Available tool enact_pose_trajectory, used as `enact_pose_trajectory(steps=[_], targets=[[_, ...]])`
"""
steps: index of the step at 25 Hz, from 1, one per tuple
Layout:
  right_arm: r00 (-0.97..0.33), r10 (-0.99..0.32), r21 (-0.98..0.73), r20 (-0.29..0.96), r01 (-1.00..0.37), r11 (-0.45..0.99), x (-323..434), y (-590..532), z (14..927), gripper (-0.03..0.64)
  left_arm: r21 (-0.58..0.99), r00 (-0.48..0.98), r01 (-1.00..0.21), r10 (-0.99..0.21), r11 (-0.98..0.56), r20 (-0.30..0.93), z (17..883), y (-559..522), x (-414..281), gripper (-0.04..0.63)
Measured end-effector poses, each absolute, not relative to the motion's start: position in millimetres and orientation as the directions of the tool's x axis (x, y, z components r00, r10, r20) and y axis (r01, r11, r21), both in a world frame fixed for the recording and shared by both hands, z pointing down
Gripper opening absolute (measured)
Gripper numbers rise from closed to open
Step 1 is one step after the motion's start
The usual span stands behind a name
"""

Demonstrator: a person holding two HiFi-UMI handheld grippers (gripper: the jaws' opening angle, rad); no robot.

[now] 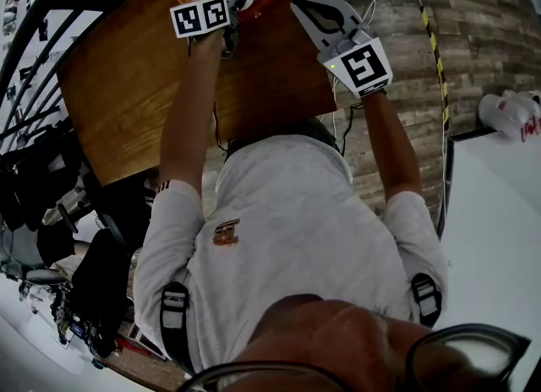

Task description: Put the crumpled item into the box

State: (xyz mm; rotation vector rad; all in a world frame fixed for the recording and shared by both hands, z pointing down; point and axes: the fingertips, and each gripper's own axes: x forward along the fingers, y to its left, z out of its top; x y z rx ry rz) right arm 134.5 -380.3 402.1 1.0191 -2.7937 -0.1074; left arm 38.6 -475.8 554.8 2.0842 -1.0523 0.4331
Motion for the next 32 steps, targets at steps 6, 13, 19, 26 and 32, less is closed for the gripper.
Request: enact_pose_trajectory(steps=[6,13,19,26,32], targets=[[-0.758,-0.642,0.108,0.118,-0.633,0.767,145.8,-384.8,406.5,0.032,0.487,0.583,-0.811,-0.513,-0.323,0.63,572.3,-480.7,45.4,0.072],[-0.763,-0.637,0.099,0.113,-0.629,0.771,148.3,-381.6,408.5,0.032,0.457,0.539,-0.842,-0.494,-0.288,0.682,581.2,-480.1,41.2,0.128],[-0.77,-0.629,0.099,0.108,-0.621,0.778,142.2,-381.4,407.8,0.032,0.436,0.522,-0.853,-0.462,-0.287,0.717,583.8,-473.6,38.1,0.221],[-0.778,-0.622,0.092,0.089,-0.615,0.783,141.7,-379.9,406.4,0.032,0.399,0.505,-0.86,-0.412,-0.319,0.758,584.0,-459.4,33.8,0.274],[-0.784,-0.616,0.077,0.074,-0.612,0.787,140.1,-379.9,408.6,0.032,0.372,0.486,-0.868,-0.401,-0.329,0.777,580.8,-451.2,25.2,0.283]])
